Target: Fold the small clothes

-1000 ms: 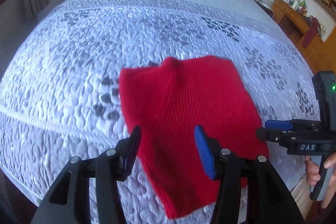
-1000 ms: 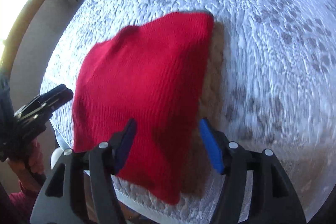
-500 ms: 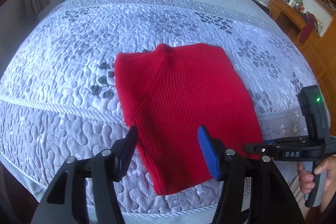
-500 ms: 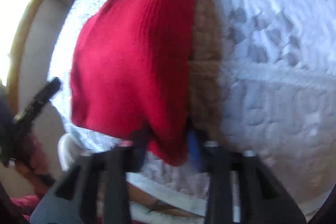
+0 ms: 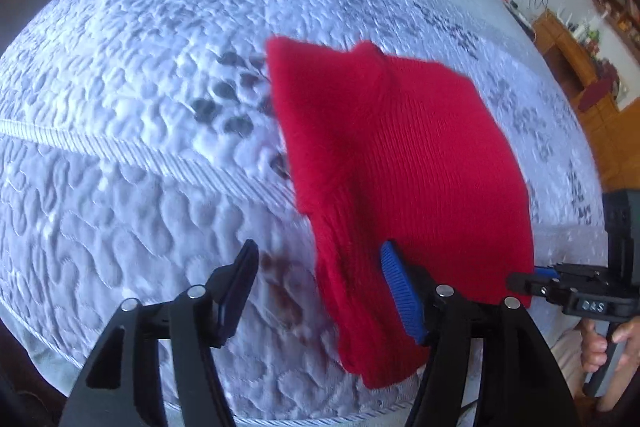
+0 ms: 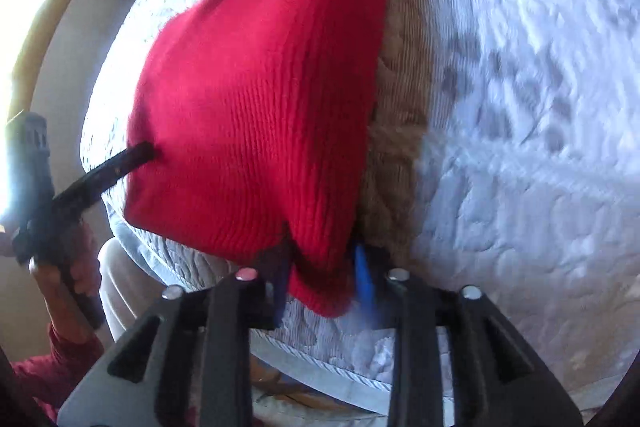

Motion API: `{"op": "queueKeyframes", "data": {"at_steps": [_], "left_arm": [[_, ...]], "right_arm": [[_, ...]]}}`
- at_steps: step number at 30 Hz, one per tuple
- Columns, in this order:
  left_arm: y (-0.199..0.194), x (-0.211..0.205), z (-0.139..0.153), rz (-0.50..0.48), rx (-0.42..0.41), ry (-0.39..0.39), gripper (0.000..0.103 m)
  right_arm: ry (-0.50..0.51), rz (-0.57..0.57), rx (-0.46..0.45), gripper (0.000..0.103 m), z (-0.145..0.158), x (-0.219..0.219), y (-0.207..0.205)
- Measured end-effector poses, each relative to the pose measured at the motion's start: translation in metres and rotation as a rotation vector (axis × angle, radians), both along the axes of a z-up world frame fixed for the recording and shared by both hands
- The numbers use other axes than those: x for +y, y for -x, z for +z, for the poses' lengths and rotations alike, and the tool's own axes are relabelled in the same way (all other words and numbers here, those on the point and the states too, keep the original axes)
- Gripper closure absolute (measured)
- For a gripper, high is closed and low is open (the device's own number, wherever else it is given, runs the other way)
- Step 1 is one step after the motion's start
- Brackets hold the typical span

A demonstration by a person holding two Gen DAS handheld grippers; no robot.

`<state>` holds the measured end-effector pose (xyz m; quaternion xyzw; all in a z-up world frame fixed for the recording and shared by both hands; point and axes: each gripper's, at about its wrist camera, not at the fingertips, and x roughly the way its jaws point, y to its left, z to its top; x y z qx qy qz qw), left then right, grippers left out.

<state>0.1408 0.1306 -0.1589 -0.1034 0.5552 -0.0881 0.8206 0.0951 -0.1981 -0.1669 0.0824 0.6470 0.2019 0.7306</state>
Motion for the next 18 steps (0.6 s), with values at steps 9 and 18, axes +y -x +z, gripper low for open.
{"op": "queueKeyframes", "data": {"at_steps": [9,18], "left_arm": [[-0.053,0.029,-0.010,0.014,0.071,0.174,0.033],[-0.076,0.017,-0.027,-0.045,0.123,0.264,0.033]], "right_arm": [[-0.029,-0.019,-0.107,0.046,0.039,-0.011,-0.043],[-0.047,-0.007,-0.053,0.044,0.022,0.000,-0.075]]}}
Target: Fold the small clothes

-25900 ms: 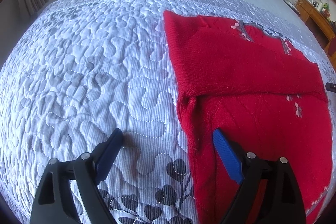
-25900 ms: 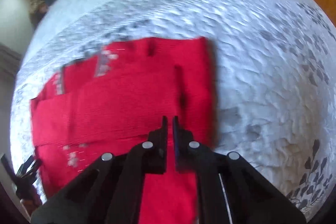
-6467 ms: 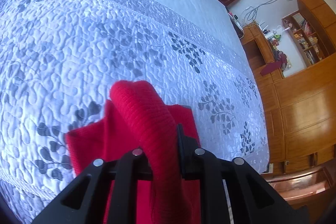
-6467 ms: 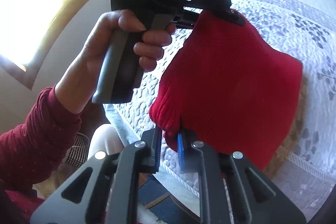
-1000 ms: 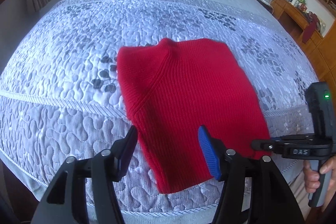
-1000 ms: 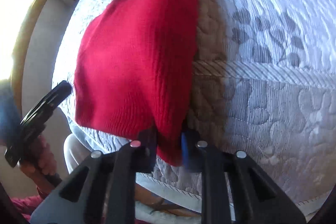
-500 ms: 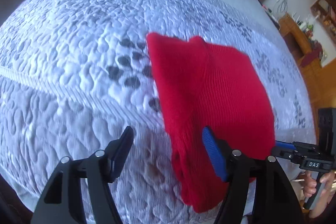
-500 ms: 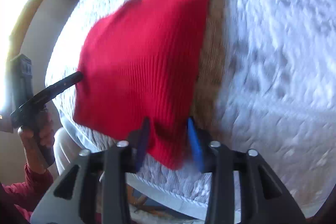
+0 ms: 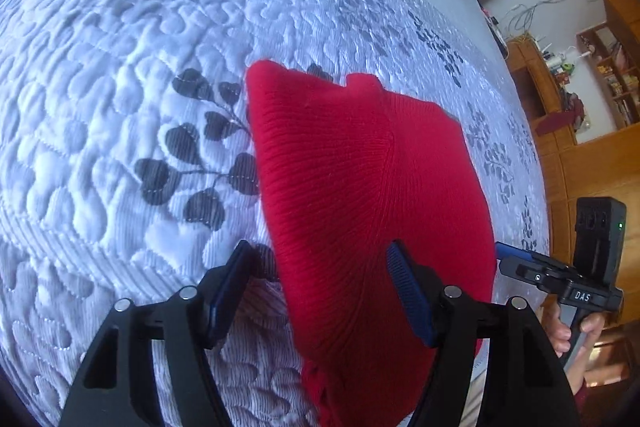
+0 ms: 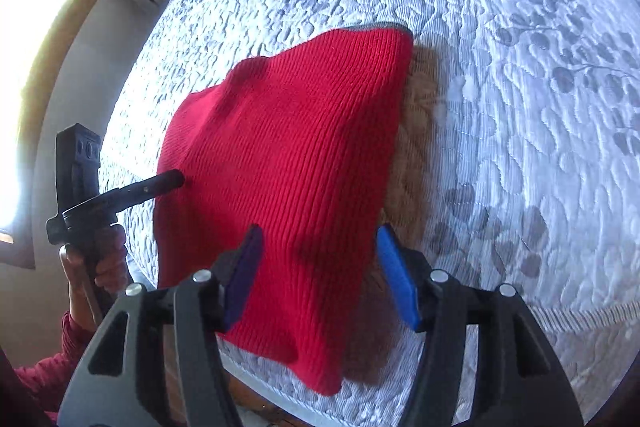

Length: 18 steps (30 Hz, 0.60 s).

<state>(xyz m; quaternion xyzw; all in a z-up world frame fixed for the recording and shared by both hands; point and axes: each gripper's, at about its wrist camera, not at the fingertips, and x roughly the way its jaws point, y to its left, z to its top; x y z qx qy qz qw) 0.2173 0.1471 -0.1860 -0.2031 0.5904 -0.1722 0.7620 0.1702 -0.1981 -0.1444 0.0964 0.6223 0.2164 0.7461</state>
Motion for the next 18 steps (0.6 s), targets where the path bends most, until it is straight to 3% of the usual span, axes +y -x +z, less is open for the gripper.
{"op": "queueKeyframes", "data": {"at_steps": [6,12,18], "left_arm": [[-0.007,-0.008,-0.006,-0.030,0.012,0.042,0.033],[-0.021,-0.017,-0.016,-0.044,0.032,0.136,0.033],[-0.034,-0.025,-0.022,-0.069,0.041,0.180,0.032]], "right_arm": [[-0.015,0.006,0.034,0.044,-0.017,0.002,-0.006],[-0.048,0.004,0.049,0.043,-0.023,0.002,-0.013],[-0.045,0.007,0.063,0.038,-0.030,0.006,-0.019]]}}
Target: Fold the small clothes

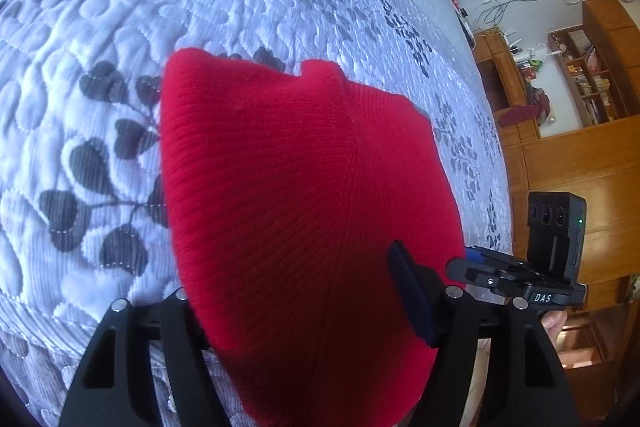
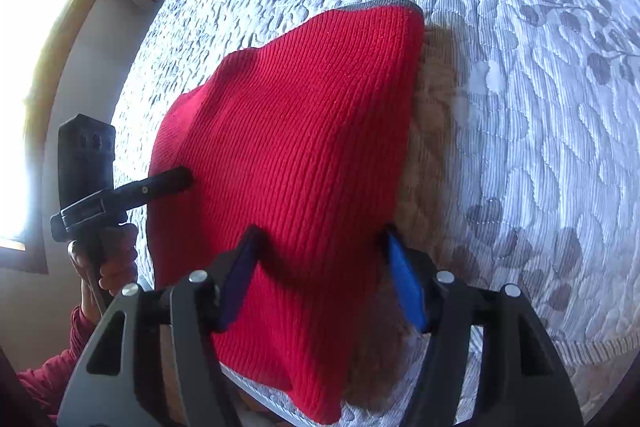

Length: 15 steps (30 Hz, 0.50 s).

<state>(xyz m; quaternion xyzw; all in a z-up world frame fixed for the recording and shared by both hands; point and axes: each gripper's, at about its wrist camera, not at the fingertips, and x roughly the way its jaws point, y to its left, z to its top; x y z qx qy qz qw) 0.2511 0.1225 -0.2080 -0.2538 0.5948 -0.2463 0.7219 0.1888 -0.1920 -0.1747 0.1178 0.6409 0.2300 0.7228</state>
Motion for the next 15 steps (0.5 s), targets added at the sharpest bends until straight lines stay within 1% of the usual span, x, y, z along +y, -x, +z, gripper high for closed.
{"op": "queueKeyframes", "data": {"at_steps": [2,3,6,8,10,11,12,15], "left_arm": [[-0.001,-0.005,0.000,-0.019,-0.001,0.013,0.033],[-0.001,-0.009,0.001,-0.026,0.002,0.020,0.036],[0.000,-0.015,0.002,-0.042,-0.011,0.002,0.036],[-0.001,-0.017,0.000,-0.035,-0.007,-0.003,0.039],[-0.001,-0.016,-0.001,-0.018,0.000,-0.015,0.055],[-0.001,-0.015,-0.002,-0.010,0.009,0.000,0.058],[-0.001,-0.014,-0.003,0.001,0.018,0.016,0.063],[0.001,-0.013,-0.003,0.020,0.015,0.020,0.067]], "right_arm": [[0.001,-0.003,0.010,0.036,-0.005,0.002,-0.003],[0.002,-0.009,0.016,0.035,-0.007,0.001,-0.003],[-0.010,-0.022,0.031,0.032,-0.013,-0.002,-0.005],[-0.040,-0.030,0.057,0.030,-0.020,-0.003,-0.007],[-0.062,-0.049,0.081,0.030,-0.027,-0.004,-0.009],[-0.076,-0.052,0.082,0.041,-0.028,-0.005,-0.009],[-0.101,-0.053,0.087,0.048,-0.028,-0.005,-0.009],[-0.129,-0.075,0.090,0.061,-0.026,-0.008,-0.009]]}}
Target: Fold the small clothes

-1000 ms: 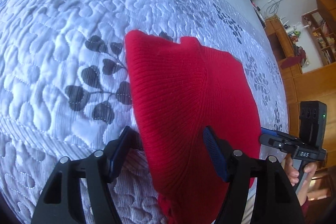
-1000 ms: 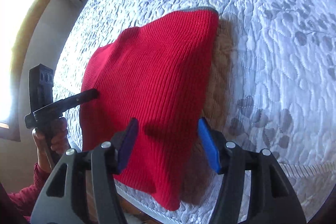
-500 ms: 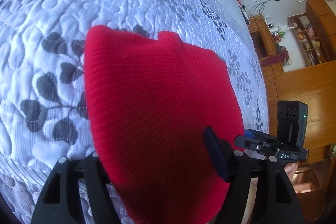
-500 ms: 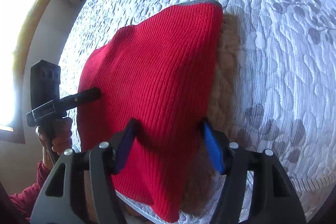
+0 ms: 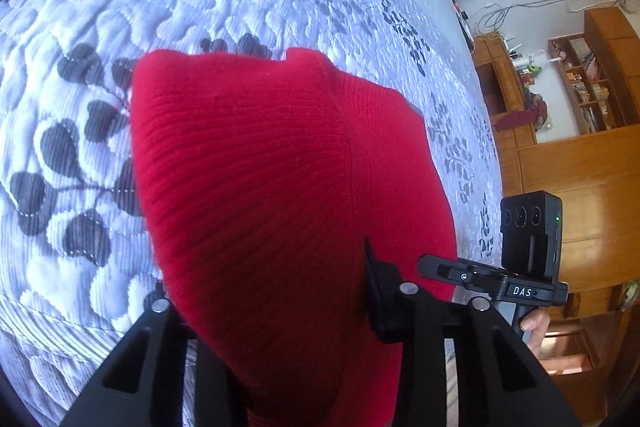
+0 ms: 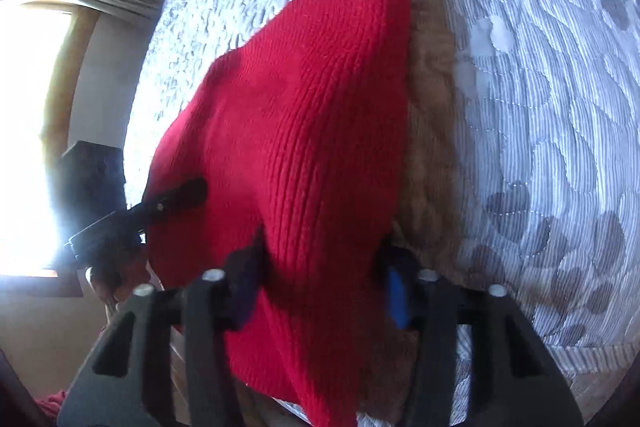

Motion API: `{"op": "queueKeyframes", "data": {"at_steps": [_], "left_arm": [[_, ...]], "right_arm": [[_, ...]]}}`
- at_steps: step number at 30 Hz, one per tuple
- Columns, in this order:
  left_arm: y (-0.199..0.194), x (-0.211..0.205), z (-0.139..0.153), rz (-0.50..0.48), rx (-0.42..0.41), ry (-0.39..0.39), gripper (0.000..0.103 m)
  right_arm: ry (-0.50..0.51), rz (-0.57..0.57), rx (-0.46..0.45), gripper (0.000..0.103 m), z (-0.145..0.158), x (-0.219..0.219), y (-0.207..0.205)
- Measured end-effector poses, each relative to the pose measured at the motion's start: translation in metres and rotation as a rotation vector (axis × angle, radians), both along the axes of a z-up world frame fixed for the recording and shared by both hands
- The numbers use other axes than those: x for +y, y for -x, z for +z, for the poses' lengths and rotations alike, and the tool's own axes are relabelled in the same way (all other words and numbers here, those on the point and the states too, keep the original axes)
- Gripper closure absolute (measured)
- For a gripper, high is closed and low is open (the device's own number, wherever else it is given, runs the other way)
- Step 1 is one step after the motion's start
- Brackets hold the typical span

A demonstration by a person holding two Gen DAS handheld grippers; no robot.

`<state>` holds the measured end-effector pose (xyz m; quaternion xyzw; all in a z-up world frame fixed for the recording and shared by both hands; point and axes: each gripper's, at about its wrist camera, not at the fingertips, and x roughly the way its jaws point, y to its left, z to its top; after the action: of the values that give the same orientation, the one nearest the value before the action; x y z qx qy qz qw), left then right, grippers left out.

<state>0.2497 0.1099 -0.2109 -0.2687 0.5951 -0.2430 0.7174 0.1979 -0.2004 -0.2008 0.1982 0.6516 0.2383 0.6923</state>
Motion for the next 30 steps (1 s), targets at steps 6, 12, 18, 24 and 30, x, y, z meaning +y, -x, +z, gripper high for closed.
{"op": "queueKeyframes", "data": {"at_steps": [6,12,18,24,30], "left_arm": [[0.008,-0.011,0.018,0.002,-0.049,-0.022,0.070],[0.018,-0.037,0.039,-0.022,-0.091,-0.025,0.070],[0.020,-0.082,0.068,-0.068,-0.145,-0.004,0.070],[-0.003,-0.148,0.097,-0.110,-0.204,0.018,0.070],[-0.042,-0.218,0.102,-0.140,-0.231,0.004,0.070]], "right_arm": [[-0.012,-0.001,-0.044,0.067,0.014,-0.006,0.007],[-0.022,0.016,-0.094,0.067,0.039,-0.020,0.019],[0.005,0.015,-0.160,0.067,0.073,-0.053,0.026],[0.065,-0.004,-0.240,0.067,0.117,-0.109,0.009],[0.114,-0.039,-0.269,0.067,0.134,-0.171,-0.028]]}}
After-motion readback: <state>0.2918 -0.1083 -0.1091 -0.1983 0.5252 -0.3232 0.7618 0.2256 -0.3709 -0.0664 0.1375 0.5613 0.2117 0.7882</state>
